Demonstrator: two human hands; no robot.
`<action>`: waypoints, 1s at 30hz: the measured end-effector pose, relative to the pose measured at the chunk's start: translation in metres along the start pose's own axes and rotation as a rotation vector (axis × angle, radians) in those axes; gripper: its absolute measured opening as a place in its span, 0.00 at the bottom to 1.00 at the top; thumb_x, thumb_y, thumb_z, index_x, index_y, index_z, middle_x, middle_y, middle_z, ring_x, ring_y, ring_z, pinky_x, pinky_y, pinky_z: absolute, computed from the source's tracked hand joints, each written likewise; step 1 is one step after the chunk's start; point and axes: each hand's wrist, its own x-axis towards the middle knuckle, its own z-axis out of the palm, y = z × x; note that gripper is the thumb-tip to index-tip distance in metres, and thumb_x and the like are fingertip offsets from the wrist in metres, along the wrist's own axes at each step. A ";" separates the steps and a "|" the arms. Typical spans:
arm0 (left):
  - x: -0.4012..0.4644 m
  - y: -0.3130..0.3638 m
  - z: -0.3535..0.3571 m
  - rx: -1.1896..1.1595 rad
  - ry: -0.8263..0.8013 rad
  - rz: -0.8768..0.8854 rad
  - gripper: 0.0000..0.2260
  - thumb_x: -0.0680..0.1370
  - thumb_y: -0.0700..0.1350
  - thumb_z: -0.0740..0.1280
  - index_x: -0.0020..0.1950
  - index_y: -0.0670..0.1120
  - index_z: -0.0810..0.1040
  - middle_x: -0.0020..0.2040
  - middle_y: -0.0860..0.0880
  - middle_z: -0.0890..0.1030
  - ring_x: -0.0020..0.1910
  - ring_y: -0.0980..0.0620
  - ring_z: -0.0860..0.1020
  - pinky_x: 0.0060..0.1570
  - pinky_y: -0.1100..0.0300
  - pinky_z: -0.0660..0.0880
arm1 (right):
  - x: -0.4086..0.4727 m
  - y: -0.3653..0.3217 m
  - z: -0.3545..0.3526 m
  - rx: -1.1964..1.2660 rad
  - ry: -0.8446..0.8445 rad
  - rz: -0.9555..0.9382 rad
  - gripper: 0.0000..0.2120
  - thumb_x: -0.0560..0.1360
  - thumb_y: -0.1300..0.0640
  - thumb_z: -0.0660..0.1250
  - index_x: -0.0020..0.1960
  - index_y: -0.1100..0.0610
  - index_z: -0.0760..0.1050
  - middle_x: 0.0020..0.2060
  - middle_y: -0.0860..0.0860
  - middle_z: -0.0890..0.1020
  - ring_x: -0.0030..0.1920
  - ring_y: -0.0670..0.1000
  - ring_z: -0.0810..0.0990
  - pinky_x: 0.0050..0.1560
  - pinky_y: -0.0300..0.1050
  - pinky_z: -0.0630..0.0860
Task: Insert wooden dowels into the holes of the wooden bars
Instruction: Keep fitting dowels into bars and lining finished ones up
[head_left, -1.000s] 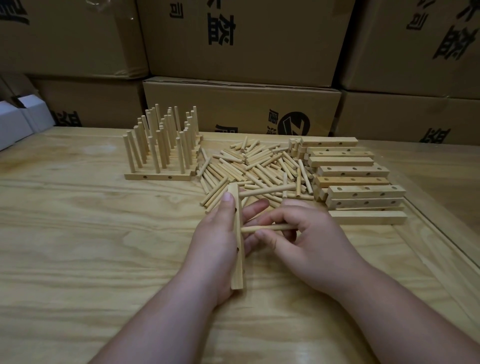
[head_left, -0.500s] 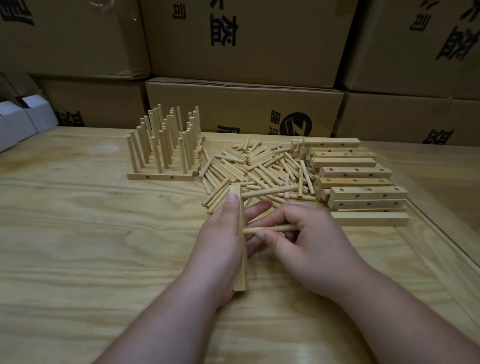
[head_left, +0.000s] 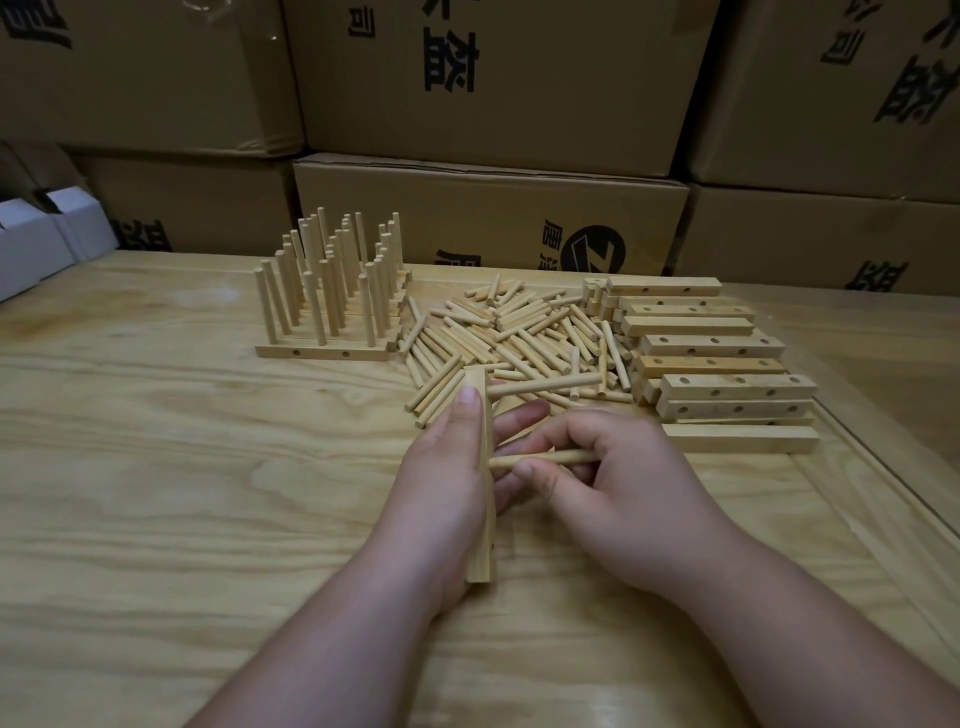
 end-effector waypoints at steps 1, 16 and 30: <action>0.000 0.000 0.000 0.001 -0.006 -0.001 0.21 0.86 0.57 0.53 0.70 0.47 0.73 0.55 0.50 0.87 0.52 0.48 0.86 0.41 0.61 0.82 | 0.000 0.000 -0.001 0.057 -0.028 0.023 0.04 0.74 0.62 0.75 0.46 0.53 0.85 0.42 0.40 0.85 0.41 0.38 0.84 0.41 0.29 0.75; 0.001 -0.001 0.000 0.008 -0.004 0.015 0.21 0.85 0.58 0.54 0.71 0.48 0.72 0.54 0.49 0.87 0.51 0.46 0.86 0.42 0.60 0.82 | 0.000 -0.001 -0.001 0.037 -0.056 0.089 0.03 0.75 0.59 0.74 0.46 0.52 0.84 0.43 0.43 0.87 0.41 0.41 0.86 0.46 0.44 0.82; 0.000 0.002 0.002 -0.110 0.044 0.015 0.19 0.86 0.57 0.52 0.69 0.49 0.72 0.52 0.46 0.87 0.52 0.46 0.86 0.47 0.53 0.83 | 0.005 -0.004 -0.008 0.225 0.003 0.152 0.12 0.76 0.58 0.74 0.49 0.41 0.81 0.39 0.46 0.85 0.37 0.46 0.85 0.37 0.40 0.81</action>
